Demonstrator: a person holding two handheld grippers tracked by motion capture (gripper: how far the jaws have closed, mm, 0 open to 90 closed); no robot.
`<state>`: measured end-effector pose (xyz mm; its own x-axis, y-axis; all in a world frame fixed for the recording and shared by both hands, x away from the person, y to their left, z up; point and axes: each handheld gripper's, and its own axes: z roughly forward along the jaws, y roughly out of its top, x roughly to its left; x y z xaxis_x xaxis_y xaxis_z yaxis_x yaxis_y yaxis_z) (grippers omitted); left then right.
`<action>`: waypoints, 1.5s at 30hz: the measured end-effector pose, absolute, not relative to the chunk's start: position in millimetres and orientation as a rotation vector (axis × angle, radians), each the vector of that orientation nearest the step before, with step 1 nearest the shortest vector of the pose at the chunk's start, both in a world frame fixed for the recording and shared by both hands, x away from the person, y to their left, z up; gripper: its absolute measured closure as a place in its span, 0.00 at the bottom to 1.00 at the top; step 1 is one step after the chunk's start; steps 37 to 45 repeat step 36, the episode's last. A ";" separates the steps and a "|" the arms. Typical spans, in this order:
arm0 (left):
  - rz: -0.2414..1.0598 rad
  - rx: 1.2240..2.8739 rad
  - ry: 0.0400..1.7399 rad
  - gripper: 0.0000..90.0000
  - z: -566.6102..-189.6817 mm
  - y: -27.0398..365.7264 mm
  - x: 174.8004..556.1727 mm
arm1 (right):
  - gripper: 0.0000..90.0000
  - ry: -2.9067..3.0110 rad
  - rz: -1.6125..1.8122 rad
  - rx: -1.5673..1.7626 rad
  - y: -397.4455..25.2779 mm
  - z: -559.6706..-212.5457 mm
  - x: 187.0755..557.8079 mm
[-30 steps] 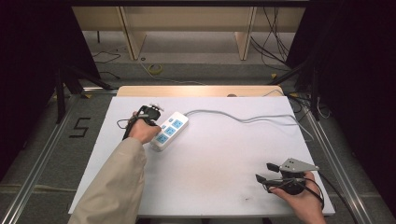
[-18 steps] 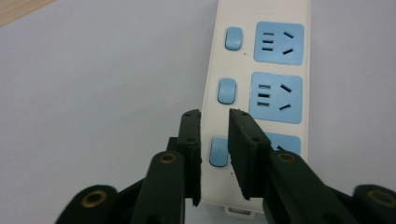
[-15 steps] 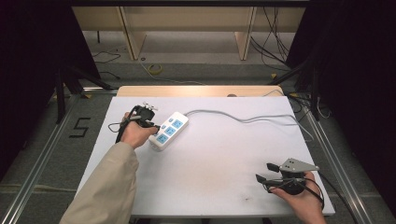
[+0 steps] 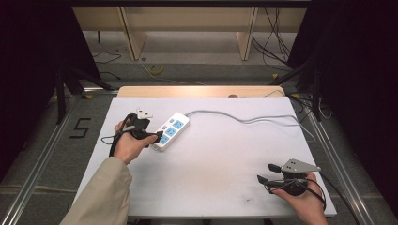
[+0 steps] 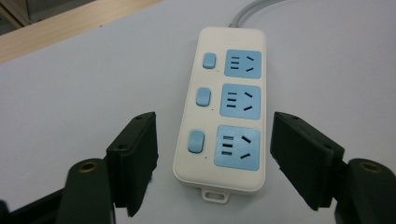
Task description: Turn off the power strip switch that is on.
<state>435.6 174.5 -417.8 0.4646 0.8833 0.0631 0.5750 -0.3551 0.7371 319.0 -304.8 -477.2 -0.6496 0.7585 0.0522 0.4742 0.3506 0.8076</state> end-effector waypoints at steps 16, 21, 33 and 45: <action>0.507 2.050 1.037 0.25 -446.2 181.8 374.6 | 0.38 2.299 1.208 1.079 -303.5 -477.9 318.7; 0.523 2.048 1.026 0.25 -453.9 185.5 355.1 | 0.38 2.302 1.214 1.078 -303.5 -478.2 318.5; 0.544 2.083 1.021 0.25 -473.6 184.5 323.5 | 0.38 2.305 1.223 1.089 -304.4 -480.0 316.7; 0.543 2.079 1.056 0.25 -478.6 189.4 325.7 | 0.38 2.301 1.223 1.092 -304.7 -479.8 316.4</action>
